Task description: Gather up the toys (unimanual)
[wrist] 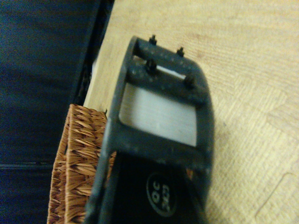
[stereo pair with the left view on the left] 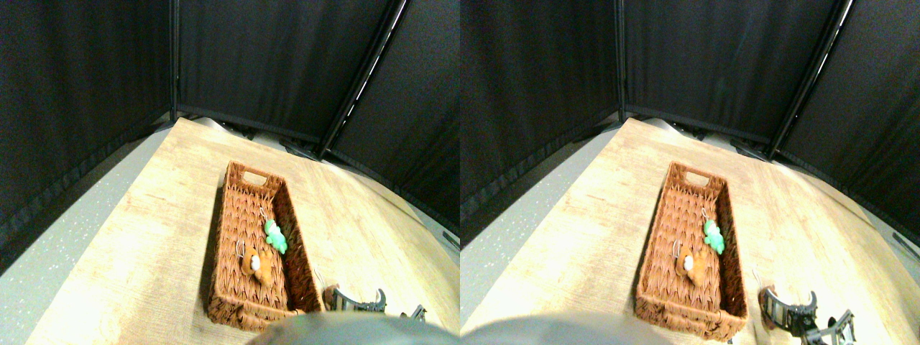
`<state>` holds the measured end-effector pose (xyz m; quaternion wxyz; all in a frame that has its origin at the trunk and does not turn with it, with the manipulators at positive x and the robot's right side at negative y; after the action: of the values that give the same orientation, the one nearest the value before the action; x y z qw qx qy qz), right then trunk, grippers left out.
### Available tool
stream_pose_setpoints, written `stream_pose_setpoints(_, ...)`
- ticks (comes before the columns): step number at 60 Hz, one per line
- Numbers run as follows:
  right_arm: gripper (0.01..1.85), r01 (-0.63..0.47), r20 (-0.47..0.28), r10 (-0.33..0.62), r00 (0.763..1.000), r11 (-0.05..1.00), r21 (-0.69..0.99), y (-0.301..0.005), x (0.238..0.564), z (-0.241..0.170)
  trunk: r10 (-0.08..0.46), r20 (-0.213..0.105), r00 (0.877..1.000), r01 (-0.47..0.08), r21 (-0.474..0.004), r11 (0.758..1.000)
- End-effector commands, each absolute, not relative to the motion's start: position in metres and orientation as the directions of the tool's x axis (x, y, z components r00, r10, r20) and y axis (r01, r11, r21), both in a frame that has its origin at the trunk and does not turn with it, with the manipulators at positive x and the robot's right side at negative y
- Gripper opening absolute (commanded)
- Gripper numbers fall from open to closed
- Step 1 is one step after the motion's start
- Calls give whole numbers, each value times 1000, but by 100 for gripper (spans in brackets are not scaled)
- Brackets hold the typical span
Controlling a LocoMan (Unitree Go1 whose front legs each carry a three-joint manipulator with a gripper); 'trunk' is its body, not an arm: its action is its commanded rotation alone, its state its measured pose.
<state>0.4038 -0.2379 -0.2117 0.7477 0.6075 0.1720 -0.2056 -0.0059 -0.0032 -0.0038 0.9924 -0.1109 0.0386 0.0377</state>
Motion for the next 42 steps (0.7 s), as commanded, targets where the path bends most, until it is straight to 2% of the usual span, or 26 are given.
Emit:
stream_pose_setpoints(1,87,484,-480,-65,875,135,865,-239,408,-217,80,-118,990,-106,-233,967)
stream_pose_setpoints(14,87,526,-515,-126,848,88,846,-244,409,-241,81,-122,989,-108,-233,966)
stream_pose_setpoints(36,82,537,-525,-144,839,59,842,-247,409,-249,75,-123,989,-102,-225,969)
stream_pose_setpoints(38,77,525,-513,-144,846,56,849,-247,409,-249,75,-123,989,-102,-225,969)
stream_pose_setpoints(40,65,505,-492,-152,857,59,861,-248,410,-249,75,-122,990,-101,-224,969)
stream_pose_setpoints(42,59,507,-491,-165,855,69,859,-248,410,-249,75,-122,990,-101,-224,969)
